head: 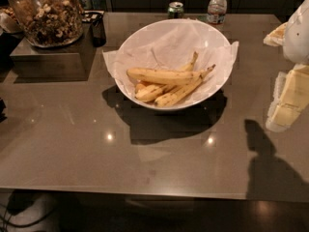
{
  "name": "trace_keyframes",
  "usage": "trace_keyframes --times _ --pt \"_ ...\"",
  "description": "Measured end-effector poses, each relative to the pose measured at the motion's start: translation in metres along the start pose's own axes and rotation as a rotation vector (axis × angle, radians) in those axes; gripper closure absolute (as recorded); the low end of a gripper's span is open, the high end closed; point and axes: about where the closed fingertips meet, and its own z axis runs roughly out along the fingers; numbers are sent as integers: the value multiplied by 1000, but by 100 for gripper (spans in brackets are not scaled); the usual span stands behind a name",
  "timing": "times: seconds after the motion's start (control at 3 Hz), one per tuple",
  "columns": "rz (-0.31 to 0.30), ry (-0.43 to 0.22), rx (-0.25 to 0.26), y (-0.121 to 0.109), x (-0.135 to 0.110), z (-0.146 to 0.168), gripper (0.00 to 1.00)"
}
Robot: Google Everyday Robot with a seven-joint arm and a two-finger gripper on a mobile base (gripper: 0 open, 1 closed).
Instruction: Pick banana from white bowl
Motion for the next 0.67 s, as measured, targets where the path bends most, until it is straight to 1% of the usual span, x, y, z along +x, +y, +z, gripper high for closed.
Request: trace_keyframes --times 0.33,0.67 --pt "0 0 0 0 0 0 0" --pt "-27 -68 -4 -4 -14 -2 0"
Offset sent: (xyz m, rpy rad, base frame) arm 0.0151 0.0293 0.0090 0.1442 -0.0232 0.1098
